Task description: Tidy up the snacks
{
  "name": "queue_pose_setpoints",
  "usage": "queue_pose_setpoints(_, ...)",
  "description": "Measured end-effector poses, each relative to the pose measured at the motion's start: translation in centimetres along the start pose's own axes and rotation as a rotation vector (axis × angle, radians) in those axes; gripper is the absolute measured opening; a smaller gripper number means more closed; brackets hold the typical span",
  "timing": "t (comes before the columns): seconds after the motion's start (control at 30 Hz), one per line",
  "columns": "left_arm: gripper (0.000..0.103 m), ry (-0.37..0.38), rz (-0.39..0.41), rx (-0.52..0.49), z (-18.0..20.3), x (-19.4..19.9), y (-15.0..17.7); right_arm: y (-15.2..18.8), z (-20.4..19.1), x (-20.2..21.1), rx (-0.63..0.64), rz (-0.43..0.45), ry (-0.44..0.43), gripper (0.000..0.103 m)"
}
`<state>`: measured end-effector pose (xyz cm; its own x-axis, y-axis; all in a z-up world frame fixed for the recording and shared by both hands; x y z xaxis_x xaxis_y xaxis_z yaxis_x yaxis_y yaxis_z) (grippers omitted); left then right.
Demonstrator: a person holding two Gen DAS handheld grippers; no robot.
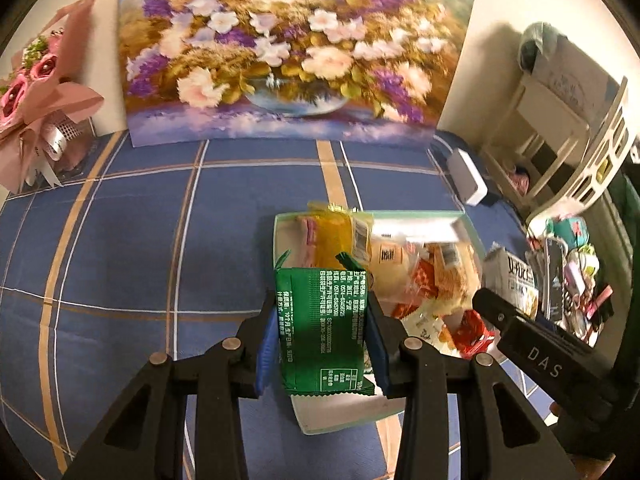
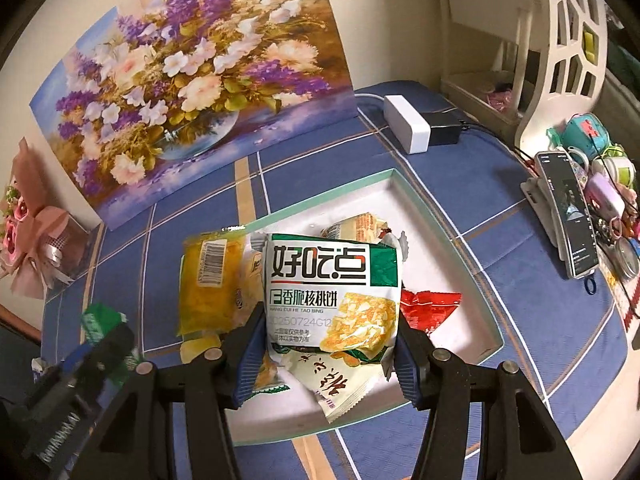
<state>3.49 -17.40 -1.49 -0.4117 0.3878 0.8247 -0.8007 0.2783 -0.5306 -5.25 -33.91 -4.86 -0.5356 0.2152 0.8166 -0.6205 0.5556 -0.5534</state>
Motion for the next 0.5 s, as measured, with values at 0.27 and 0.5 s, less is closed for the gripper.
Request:
queue_pose_setpoints(0.27,0.041,-0.019,-0.076,0.002,-0.1,-2.6,1.1,1.1,-0.8,-2.3,0.023,-0.065,-0.003,0.06)
queue_pose_setpoints(0.5,0.041,-0.015,-0.163,0.008,0.1,-5.4,2.6,2.3,-1.4,-4.6,0.04,-0.13,-0.009,0.06)
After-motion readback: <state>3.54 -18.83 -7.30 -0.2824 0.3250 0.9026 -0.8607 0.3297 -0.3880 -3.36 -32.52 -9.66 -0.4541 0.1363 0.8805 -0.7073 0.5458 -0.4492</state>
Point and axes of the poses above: each gripper's, at about its wrist camera, not at the fingertips, and x roughly against the way its jaws point, z to its right, y to its underside, the point moved 6 cm from there along -x, roughly the way its jaws point, and after that the axes turned 2 degrees about x, right-handed, at the moved point
